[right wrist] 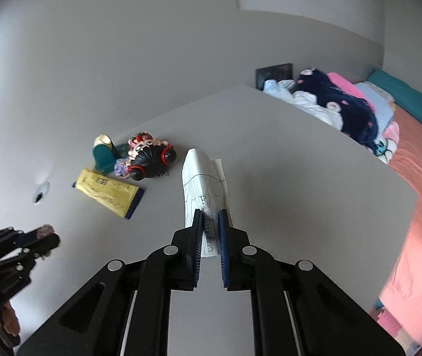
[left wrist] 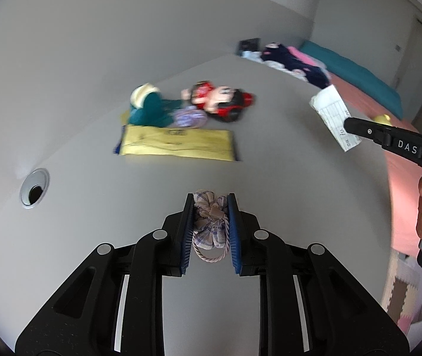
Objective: Collect trash
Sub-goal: 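Carry the pouch and paper packet over the bin and open both grippers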
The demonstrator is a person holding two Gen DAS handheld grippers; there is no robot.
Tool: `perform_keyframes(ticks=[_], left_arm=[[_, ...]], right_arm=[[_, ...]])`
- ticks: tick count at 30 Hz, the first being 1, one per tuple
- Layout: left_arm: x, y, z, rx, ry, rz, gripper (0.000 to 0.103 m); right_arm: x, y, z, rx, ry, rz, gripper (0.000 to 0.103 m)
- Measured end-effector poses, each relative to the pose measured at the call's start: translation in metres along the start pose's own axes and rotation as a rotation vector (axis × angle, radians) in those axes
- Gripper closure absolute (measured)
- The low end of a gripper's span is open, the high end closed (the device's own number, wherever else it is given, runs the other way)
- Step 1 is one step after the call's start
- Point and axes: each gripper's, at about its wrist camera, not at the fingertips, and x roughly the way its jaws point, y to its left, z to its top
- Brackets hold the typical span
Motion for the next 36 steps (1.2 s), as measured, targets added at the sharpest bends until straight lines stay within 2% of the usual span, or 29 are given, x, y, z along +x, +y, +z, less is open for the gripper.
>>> perform_keyframes(ticks=[8,18,28,36], left_arm=[[-0.022,-0.082,-0.018,0.101,-0.014,-0.100,0.082],[-0.032,-0.199,-0.058,0.279,0.009,-0.230,0.082],[-0.025,-0.287,-0.091,0.413,0.063,-0.332,0.082],[-0.001,-0.344,-0.138,0.521,0.168,-0.377,0.082]], right_arm=[[-0.083,-0.035,-0.051,0.088,-0.075,-0.019,0.091],[-0.165,-0.088,-0.133,0.205,-0.128,-0.108,0.090],[-0.218,-0.140,-0.207,0.317,-0.139,-0.232,0.090],[-0.234,-0.175,-0.275,0.425,-0.089,-0.298,0.089]])
